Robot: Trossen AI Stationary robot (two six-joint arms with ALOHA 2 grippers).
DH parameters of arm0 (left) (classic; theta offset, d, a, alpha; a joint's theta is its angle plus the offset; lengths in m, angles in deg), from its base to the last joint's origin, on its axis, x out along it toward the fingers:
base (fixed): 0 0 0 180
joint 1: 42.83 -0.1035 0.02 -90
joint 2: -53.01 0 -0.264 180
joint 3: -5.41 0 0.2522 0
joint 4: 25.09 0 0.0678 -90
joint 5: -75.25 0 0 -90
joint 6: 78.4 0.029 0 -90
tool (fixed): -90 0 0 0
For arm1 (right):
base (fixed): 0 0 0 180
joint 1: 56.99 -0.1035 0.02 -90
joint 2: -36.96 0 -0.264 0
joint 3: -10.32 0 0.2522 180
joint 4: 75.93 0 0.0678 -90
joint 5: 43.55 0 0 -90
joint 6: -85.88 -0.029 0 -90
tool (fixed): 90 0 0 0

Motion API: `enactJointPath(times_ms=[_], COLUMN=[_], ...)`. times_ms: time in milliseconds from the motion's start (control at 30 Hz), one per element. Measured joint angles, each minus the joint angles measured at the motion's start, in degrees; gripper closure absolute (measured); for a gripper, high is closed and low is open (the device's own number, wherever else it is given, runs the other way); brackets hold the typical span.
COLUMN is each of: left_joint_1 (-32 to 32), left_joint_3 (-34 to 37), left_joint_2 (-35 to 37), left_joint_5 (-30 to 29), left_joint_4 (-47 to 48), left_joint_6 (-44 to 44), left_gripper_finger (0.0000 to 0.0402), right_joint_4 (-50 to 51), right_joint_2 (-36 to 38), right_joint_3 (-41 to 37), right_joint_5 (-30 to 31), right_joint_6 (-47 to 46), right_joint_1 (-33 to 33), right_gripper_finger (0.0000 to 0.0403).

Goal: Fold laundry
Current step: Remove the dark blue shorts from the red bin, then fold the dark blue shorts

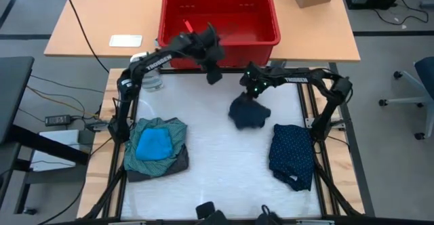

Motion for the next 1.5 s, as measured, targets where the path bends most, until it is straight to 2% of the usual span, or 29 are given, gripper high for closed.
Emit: enactJointPath(times_ms=[67, 133, 200, 367, 467, 567, 700, 1033, 1133, 1300, 1433, 1500], left_joint_1=[-0.29, -0.19, 0.79, 6.55, 9.96, 12.44, 13.53, 13.98, 14.40, 15.11, 16.70, 17.82], left_joint_3=[5.74, 10.89, 16.19, 30.52, 38.90, 46.68, 52.81, 54.10, 54.00, 54.00, 54.00, 54.00], left_joint_2=[-0.18, -0.08, 1.08, 6.22, 9.93, 12.96, 14.38, 17.31, 17.88, 18.77, 20.73, 23.13], left_joint_5=[1.02, 5.67, 8.90, 9.22, 9.18, 9.20, 9.15, 8.95, 8.66, 8.36, 7.35, 5.13], left_joint_4=[0.37, 1.40, 1.31, -5.67, -14.74, -26.08, -35.53, -34.37, -36.03, -37.60, -37.24, -37.42], left_joint_6=[-0.73, -2.25, -2.97, -2.71, -3.66, -5.71, -11.94, -20.96, -23.72, -29.24, -32.32, -33.03], left_gripper_finger=[0.0287, 0.0287, 0.0287, 0.0287, 0.0287, 0.0287, 0.0287, 0.0287, 0.0287, 0.0287, 0.0287, 0.0287], right_joint_4=[-0.85, -1.78, -2.60, -0.99, 1.05, 2.24, 1.89, -1.35, -2.11, -4.00, -3.27, -4.63], right_joint_2=[1.23, 3.86, 7.36, 17.11, 21.71, 23.09, 18.37, -0.06, -2.80, -0.04, 7.26, 11.34], right_joint_3=[0.00, 0.00, 0.07, 0.11, 0.15, -0.34, -3.10, -6.19, -5.88, -6.42, -5.99, -5.17], right_joint_5=[10.67, 15.36, 16.12, 20.03, 20.19, 19.86, 19.72, 24.38, 22.47, 14.85, -2.90, -9.72], right_joint_6=[-0.04, -0.69, -1.78, -6.01, -11.50, -17.49, -20.82, -20.41, -18.19, -14.59, -14.55, -14.39], right_joint_1=[0.29, 0.11, -1.44, -8.71, -13.98, -18.99, -22.48, -25.36, -25.15, -24.83, -24.20, -22.77], right_gripper_finger=[0.0234, 0.0219, 0.0212, 0.0214, 0.0214, 0.0216, 0.0226, 0.0258, 0.0291, 0.0388, 0.0391, 0.0396])
